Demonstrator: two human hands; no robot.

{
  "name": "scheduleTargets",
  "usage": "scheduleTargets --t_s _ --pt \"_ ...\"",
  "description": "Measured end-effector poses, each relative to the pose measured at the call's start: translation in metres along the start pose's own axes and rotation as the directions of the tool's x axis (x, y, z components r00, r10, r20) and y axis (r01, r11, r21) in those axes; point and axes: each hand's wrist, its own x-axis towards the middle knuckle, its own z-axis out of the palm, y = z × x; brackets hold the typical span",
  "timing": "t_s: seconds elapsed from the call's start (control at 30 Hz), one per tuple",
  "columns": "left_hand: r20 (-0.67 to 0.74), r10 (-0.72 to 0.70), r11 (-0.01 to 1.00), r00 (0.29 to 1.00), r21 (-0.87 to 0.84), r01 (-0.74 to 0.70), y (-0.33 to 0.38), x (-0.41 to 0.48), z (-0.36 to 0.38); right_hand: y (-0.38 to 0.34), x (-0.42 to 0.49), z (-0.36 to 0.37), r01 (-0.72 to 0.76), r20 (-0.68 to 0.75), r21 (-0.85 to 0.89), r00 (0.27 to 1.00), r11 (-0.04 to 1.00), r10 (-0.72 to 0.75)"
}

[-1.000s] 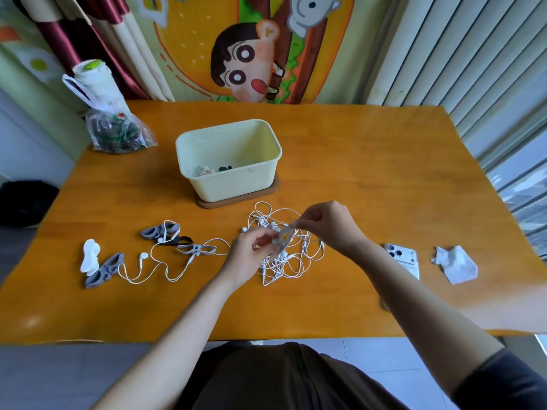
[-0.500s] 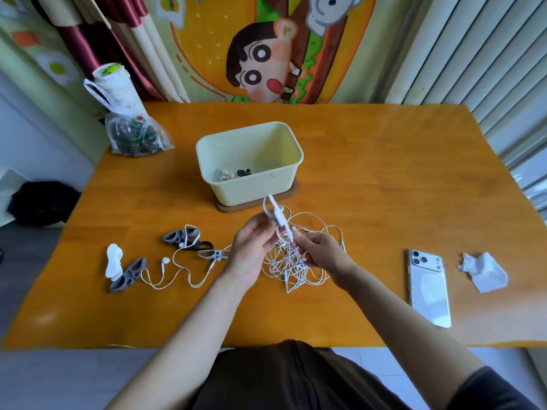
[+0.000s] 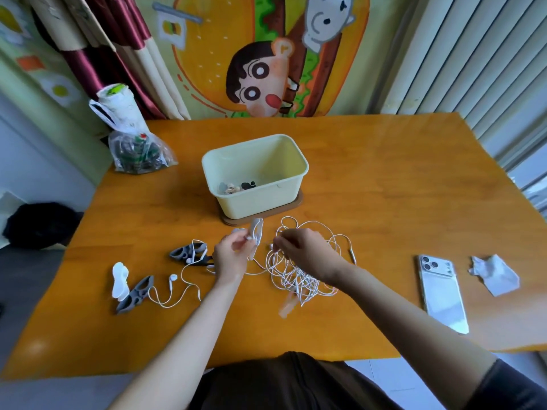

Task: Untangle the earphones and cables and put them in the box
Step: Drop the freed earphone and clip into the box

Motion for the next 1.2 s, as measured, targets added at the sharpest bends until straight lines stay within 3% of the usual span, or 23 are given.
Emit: scheduleTargets --t_s 0.13,0.23,0.37,0.5,0.77,0.97,1.2 --pt "0.042 0.032 0.996 0.999 0.083 -0.036 -0.006 0.005 -0.004 -0.005 0.013 -0.019 0.052 0.034 -0.125 0.998 0.991 -0.048" --pt "0.191 0.062 0.988 0.98 0.128 -0.088 -0.006 0.003 -0.002 -0.001 0.026 -0.032 0.057 -0.037 -0.184 0.997 0.981 -0.065" --pt "0.399 0.068 0.995 0.914 0.038 -0.09 -0.003 -0.01 0.004 0.019 0.039 -0.049 -0.055 -0.124 -0.29 0.992 0.955 0.02" --pt "0.5 0.038 0.995 0.865 -0.103 0.016 0.004 -0.018 0.003 0.035 0.04 -0.052 -0.132 -0.153 -0.257 0.984 0.957 0.095" --pt "0.518 -0.002 0.971 0.855 -0.204 0.126 0.01 -0.017 0.003 0.049 0.037 -0.052 -0.143 -0.238 -0.149 0.966 0.979 0.104" --pt "0.624 0.113 0.929 0.773 -0.342 0.14 0.041 -0.017 0.008 0.053 0.037 -0.052 -0.193 -0.262 -0.085 0.951 0.978 0.165" --pt "0.492 0.153 0.751 0.857 -0.622 0.223 0.071 -0.006 0.02 0.039 0.023 -0.015 -0.225 -0.158 0.067 0.96 0.972 0.233"
